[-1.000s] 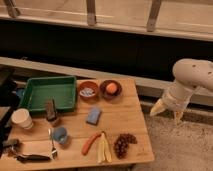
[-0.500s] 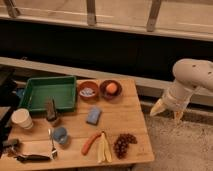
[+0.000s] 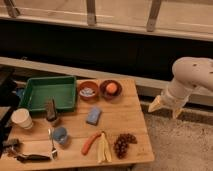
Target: Wipe red bowl with towel
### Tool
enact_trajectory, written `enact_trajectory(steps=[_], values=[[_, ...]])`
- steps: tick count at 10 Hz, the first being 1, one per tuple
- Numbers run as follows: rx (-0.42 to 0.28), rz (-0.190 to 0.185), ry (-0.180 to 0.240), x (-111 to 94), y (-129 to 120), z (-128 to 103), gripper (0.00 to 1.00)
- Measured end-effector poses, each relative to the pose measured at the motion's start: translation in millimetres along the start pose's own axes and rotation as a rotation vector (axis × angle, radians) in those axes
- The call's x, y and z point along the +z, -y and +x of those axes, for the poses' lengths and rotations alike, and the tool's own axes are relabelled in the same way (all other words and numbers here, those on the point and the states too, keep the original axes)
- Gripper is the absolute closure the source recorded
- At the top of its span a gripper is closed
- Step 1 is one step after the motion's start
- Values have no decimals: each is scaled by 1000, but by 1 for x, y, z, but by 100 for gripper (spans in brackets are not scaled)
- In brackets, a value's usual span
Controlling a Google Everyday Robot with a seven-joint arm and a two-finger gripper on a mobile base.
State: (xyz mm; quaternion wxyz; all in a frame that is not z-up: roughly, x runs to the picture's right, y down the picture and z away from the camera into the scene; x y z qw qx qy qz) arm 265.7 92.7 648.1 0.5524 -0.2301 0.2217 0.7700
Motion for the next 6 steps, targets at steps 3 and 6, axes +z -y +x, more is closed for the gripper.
enact_trajectory(steps=[3,6], values=[[-106,-61,126,-31,-71,-23,30],[-166,-99,170,-55,-110,-27,30]])
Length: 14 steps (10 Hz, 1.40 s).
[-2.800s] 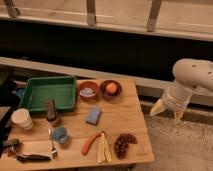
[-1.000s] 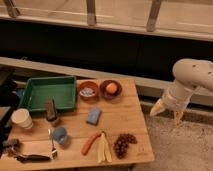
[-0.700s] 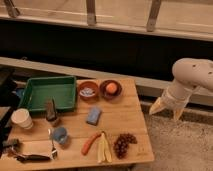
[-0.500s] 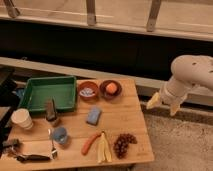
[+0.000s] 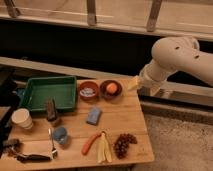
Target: Wipe red bowl with towel
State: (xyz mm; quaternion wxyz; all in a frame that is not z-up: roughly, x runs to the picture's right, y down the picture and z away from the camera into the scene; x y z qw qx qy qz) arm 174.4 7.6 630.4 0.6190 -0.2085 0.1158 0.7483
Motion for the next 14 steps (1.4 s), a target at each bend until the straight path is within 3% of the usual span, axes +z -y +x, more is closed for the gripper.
enact_trajectory(steps=[4,7,12,14], values=[[-4,-2,6,0,-2,-1,30],[-50,-34,68,1,-18,-15,30],[-167,-119,139,34,-125,-55,30],[-223,-177,120,53,-173,-61,30]])
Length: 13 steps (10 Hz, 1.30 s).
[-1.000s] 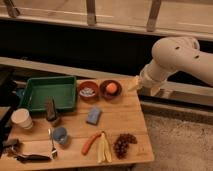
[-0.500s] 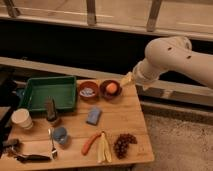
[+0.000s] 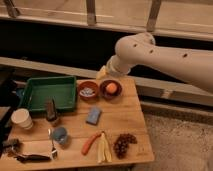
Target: Wipe red bowl with towel
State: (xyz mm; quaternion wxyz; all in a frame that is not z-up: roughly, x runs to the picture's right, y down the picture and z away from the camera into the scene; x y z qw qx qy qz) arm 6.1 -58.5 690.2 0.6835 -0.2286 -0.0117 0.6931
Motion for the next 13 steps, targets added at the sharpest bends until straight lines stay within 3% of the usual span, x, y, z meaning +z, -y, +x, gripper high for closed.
enact_trajectory(steps=[7,9,13], values=[[14,-10,-15,6,-2,1,30],[48,-24,-37,25,4,8,30],[79,-50,-102,107,17,29,30]])
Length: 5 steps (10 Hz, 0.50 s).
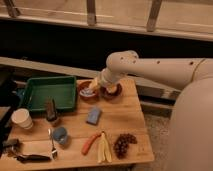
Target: Wipe red bowl with towel
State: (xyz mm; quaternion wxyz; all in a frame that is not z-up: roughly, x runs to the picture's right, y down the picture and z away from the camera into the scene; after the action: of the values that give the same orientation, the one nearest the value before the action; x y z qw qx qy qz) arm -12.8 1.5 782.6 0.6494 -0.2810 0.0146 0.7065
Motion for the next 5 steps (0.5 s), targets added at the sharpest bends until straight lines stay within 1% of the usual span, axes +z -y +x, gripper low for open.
enact_trajectory(steps=[1,2,3,4,5], values=[[-4,0,-11,19,3,-6,30],[-16,-3,-10,31,1,-16,30],[-33,-6,-11,40,-4,-26,30],[-62,-12,-12,50,-15,-37,30],[-70,-12,-12,53,-17,-41,30]])
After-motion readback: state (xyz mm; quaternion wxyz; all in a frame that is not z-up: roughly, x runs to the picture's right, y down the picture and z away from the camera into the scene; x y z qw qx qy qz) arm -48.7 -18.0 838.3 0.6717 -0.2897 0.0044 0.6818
